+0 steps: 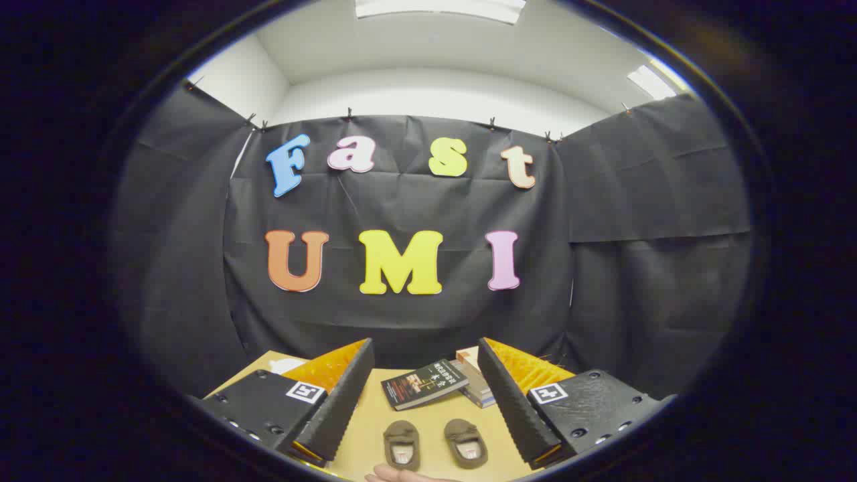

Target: Open the storage box then place both shoes into the box .Put the left shoe in first, then the right shoe, with the right side of both shoes facing outward in a uniform manner.

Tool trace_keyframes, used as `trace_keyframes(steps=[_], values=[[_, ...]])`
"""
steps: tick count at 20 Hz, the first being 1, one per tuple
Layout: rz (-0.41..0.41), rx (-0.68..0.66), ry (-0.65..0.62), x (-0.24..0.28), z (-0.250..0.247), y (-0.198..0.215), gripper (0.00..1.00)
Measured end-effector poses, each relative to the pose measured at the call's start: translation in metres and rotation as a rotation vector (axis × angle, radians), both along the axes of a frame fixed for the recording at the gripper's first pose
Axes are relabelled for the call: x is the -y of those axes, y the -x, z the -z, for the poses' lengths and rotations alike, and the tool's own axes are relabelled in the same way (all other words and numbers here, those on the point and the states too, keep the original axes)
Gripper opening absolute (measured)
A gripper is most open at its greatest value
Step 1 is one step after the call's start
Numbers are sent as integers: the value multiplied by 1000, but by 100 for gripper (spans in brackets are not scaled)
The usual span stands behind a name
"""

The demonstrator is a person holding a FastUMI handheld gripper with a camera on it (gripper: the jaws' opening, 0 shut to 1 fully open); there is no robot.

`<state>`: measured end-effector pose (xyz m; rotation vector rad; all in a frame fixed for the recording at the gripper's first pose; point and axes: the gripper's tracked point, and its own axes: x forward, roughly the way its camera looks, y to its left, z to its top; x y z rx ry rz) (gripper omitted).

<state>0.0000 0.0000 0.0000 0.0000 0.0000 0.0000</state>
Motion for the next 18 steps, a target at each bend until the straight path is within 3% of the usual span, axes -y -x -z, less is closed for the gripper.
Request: trace_keyframes(steps=[18], values=[[-46, -97, 30, 47, 30, -13, 95]])
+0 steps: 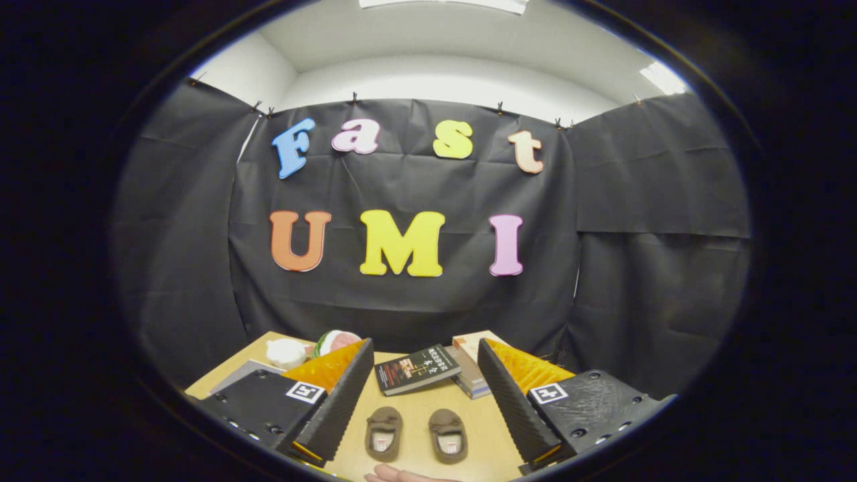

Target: Open the storage box then place both shoes into the box .Put the left shoe in first, then the right shoe, with the right side of both shoes facing outward in a uniform manner.

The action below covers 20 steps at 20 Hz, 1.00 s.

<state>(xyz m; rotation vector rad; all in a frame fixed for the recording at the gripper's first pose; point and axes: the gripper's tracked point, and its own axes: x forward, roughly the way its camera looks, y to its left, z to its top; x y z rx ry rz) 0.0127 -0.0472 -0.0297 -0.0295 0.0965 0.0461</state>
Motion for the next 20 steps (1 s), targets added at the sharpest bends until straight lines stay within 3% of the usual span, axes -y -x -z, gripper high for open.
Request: trace_keyframes(steps=[5, 9, 15, 20], values=[[-8, -32, -17, 3, 16, -10, 95], [-59, -98, -38, -20, 47, -25, 95], [-202, -205, 10, -87, 108, -50, 95], [-392, -347, -26, -166, 165, -63, 95]])
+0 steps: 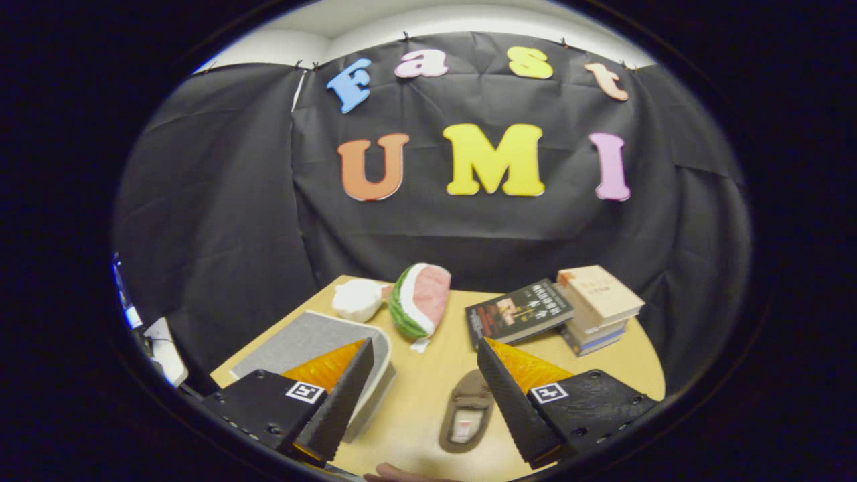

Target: Open the storage box then place both shoes into the box .Put the left shoe in first, then the right shoe, with the right side of both shoes facing outward in a uniform manner.

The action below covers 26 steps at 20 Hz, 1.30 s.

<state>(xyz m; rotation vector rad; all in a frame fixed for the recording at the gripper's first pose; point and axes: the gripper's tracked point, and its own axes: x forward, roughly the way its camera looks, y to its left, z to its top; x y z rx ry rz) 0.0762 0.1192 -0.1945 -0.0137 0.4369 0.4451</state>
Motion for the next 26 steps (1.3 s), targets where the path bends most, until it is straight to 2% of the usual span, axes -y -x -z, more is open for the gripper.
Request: trace_keyframes(steps=[2, 8, 10, 16, 20, 21, 26], values=[[-48, -57, -7, -23, 21, -7, 96], [-106, -195, -18, -62, 74, -27, 96], [-158, -263, -48, -76, 92, -24, 96], [-232, -438, -172, -93, 130, -29, 97], [-262, -552, -272, -97, 137, -27, 98], [-266, -570, -289, -98, 134, -26, 96], [-271, -594, -292, -105, 129, -20, 50]])
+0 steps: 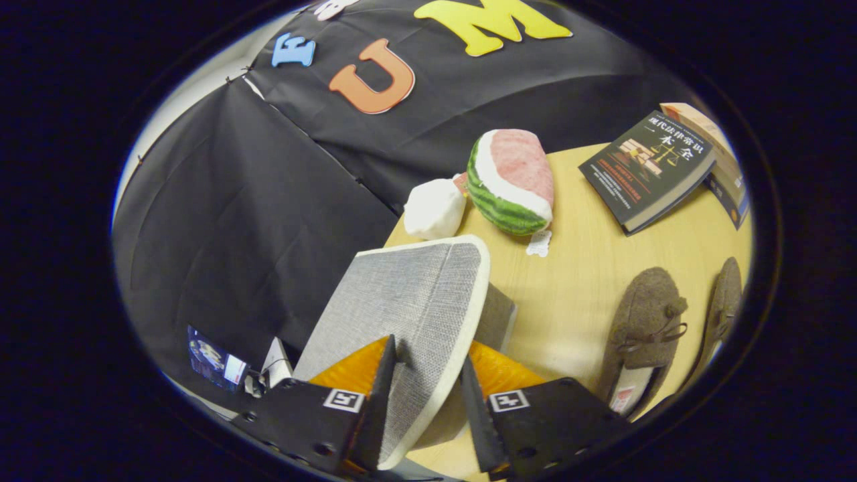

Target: Open the storage box then place both shoes into the box .Put the left shoe in first, then the right shoe, with the right side of both shoes facing outward in a uniform manner.

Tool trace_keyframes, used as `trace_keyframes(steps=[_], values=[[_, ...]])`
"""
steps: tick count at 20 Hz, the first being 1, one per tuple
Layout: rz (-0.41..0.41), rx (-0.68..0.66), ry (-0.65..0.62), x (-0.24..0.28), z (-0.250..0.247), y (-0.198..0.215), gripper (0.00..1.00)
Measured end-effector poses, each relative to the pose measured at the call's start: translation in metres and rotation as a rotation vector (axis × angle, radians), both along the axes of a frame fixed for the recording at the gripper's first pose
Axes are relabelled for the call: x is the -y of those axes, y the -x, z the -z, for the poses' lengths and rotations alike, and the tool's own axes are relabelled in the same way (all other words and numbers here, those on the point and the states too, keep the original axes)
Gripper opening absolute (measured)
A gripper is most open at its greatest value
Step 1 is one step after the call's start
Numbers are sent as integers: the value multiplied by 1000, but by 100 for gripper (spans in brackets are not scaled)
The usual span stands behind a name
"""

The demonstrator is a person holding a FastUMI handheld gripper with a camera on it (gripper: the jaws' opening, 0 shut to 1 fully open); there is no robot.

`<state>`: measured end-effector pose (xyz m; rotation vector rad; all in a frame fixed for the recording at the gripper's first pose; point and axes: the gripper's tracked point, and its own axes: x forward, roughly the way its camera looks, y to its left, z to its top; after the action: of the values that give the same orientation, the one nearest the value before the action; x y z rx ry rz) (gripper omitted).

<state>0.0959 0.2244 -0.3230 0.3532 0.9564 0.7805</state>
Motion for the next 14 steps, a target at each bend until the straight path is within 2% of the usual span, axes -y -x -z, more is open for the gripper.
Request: trace_keyframes(steps=[3, 5, 7, 10, 11, 14], values=[[-6, -5, 19, -3, -5, 2, 22], [8, 11, 53, -2, -4, -1, 19], [22, 0, 63, -5, -12, 2, 8], [33, 18, 64, -8, -32, -1, 8], [52, -1, 57, -11, -41, -2, 1], [72, -16, 55, -19, -67, 1, 1]])
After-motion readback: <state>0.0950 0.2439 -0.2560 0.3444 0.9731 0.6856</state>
